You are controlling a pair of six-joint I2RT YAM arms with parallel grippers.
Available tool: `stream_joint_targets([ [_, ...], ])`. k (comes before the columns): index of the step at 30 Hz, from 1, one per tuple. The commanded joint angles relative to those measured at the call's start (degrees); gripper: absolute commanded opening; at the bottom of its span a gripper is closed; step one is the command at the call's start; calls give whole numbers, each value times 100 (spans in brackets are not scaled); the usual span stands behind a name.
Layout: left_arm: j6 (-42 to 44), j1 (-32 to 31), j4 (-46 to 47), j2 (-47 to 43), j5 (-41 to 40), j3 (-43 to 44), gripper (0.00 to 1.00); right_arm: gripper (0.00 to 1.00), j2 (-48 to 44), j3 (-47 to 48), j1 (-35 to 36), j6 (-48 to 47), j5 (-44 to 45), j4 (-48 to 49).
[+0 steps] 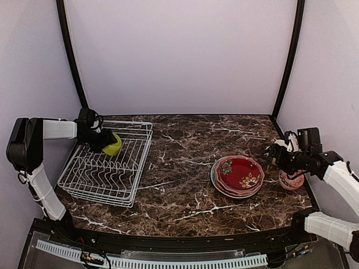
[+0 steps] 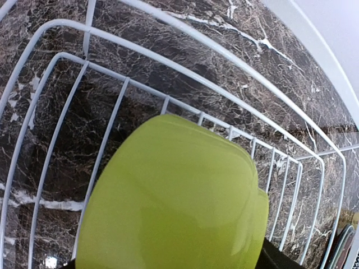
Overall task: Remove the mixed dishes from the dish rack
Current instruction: Grab the bowl from the dish rack, then pass from the left arm to the right
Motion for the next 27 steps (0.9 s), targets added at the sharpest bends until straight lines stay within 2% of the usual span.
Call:
stream_joint_targets([
  [1,161,-58,-210,-296,-368,-72,66,94,16,-42,20,75,-96,152],
  [10,223,-65,-321,-766,-157,-3,38,96,116,89,21,-14,-90,112],
  [16,178,-64,-440,-1296,172,105,34,99,120,232,21,-225,-92,95],
  [18,-14,-77,-258,-1739,1164,97,32,99,196,244,25,-260,-300,366],
  [22,-331,-306,286,-2041,2336,63,31,99,164,213,71,-216,-1087,1018],
  [24,-472,-559,594,-2105,2810,60,31,99,217,229,110,-111,-1569,1358],
  [27,-712,-1175,1283,-2145,3185,-6,32,99,283,69,315,225,-2327,2358],
])
